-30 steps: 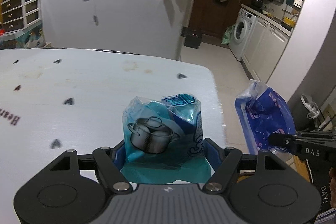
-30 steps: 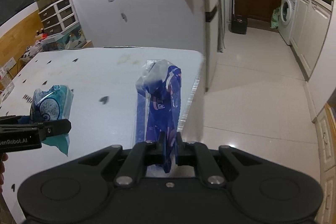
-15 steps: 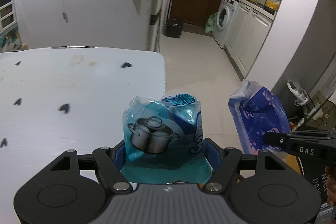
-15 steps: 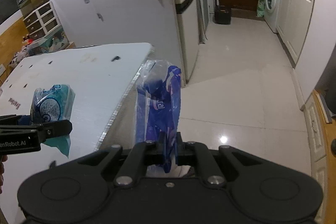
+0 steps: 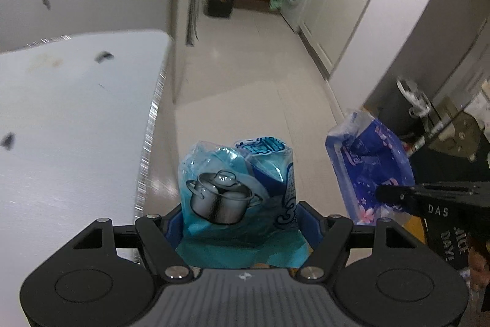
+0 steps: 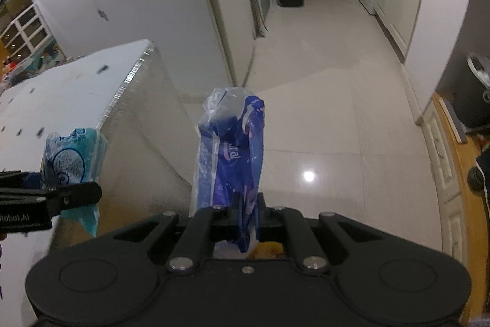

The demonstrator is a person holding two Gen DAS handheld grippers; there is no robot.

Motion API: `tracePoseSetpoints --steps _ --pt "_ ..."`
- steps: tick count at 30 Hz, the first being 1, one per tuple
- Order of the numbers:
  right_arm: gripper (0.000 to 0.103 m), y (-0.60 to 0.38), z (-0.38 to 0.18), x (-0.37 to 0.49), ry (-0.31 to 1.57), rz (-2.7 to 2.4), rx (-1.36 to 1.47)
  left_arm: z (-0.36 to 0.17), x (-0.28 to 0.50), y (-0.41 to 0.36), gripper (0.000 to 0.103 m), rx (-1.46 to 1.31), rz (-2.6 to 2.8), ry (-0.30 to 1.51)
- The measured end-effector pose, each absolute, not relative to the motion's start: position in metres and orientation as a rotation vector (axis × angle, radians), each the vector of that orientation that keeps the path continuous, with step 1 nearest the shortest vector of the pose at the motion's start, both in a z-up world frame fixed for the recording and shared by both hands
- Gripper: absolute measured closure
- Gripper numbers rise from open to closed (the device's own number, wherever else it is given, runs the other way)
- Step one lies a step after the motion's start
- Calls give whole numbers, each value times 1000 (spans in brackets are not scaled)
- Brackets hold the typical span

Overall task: Collect trash
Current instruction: 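Carry the teal packet and blue-and-white bag with both tools over the bin, then open both tools to drop the teal packet and blue bag into the bin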

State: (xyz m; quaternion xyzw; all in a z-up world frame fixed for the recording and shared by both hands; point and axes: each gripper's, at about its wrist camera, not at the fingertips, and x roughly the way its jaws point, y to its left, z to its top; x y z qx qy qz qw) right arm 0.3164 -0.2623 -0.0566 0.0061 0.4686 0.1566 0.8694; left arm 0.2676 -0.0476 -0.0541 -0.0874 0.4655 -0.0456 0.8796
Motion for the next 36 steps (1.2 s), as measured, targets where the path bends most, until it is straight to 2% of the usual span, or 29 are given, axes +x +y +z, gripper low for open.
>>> tracePoseSetpoints --steps 13,25,36 --pt "95 -312 -142 318 1178 202 47 -126 296 -94 29 -137 -209 1170" --pt "95 -312 -241 301 1401 164 99 -206 282 -115 29 -143 -250 1351" --pt "94 -297 -305 310 1494 245 -26 -277 280 -128 29 -161 -285 1448"
